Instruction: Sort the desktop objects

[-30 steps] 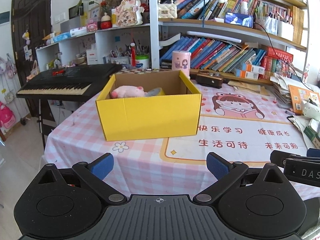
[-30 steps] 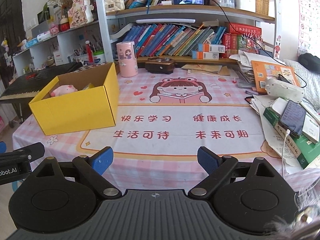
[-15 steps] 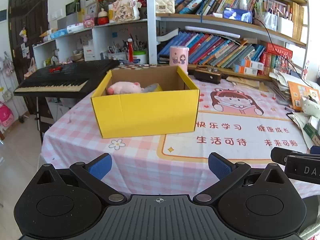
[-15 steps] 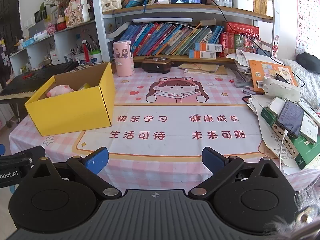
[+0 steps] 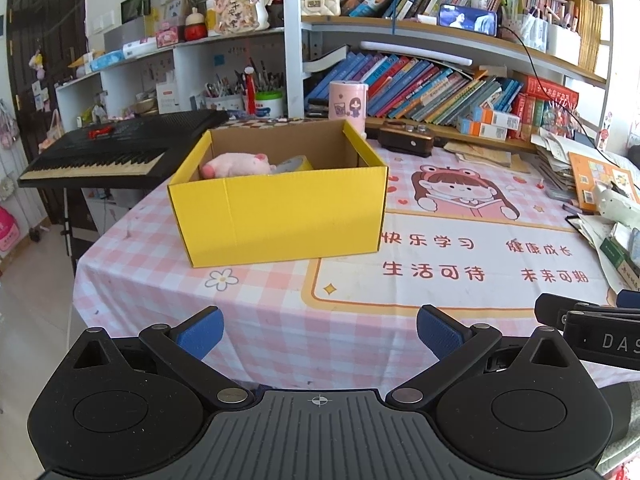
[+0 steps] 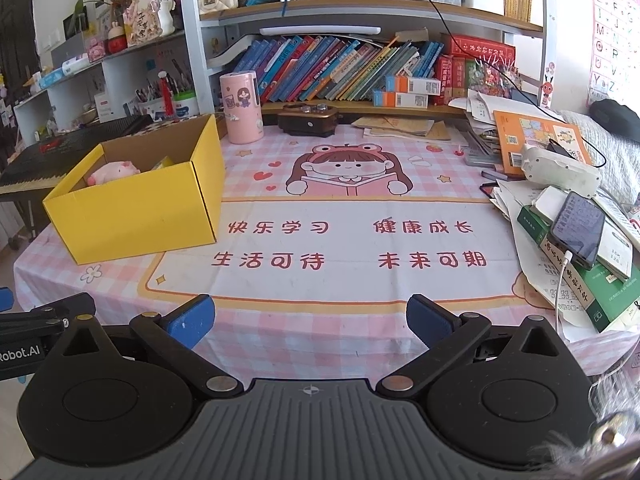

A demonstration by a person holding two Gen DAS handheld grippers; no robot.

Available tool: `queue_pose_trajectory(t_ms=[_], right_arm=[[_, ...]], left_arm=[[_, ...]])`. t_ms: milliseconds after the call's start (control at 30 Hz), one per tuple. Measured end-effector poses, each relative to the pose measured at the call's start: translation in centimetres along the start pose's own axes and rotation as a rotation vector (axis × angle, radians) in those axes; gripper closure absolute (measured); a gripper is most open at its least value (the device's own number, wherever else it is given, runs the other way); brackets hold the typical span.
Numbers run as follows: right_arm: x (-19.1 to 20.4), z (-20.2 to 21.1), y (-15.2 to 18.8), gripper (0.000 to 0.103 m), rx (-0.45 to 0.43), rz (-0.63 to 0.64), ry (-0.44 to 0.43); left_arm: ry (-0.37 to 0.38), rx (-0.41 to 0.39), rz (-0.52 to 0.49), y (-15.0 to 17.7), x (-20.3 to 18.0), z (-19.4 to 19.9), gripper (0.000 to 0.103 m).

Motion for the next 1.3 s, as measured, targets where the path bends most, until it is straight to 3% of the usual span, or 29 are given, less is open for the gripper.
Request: queue_pose_trajectory(t_ms=[1000, 1300], right_arm=[[-0.21, -0.41, 0.39, 0.000, 0.023, -0.001, 0.000], [-0.18, -0.45, 0.69, 0.000, 0.024, -0.004, -0.005]], left_arm=[[0.019, 0.021, -0.008, 0.38, -0.72, -0.22, 0.000], [0.045, -0.019, -0.001, 0.27, -0.62, 0.18, 0.000]])
Point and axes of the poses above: each gripper's, at about its wrist camera, not at the fingertips, and z roughly against the way its jaws point, x to its left, y to its underside, the point moved 3 cm from there along -z, roughly the way its jaws point, and after that the axes turned 13 degrees about -z, right-handed, at the moved point
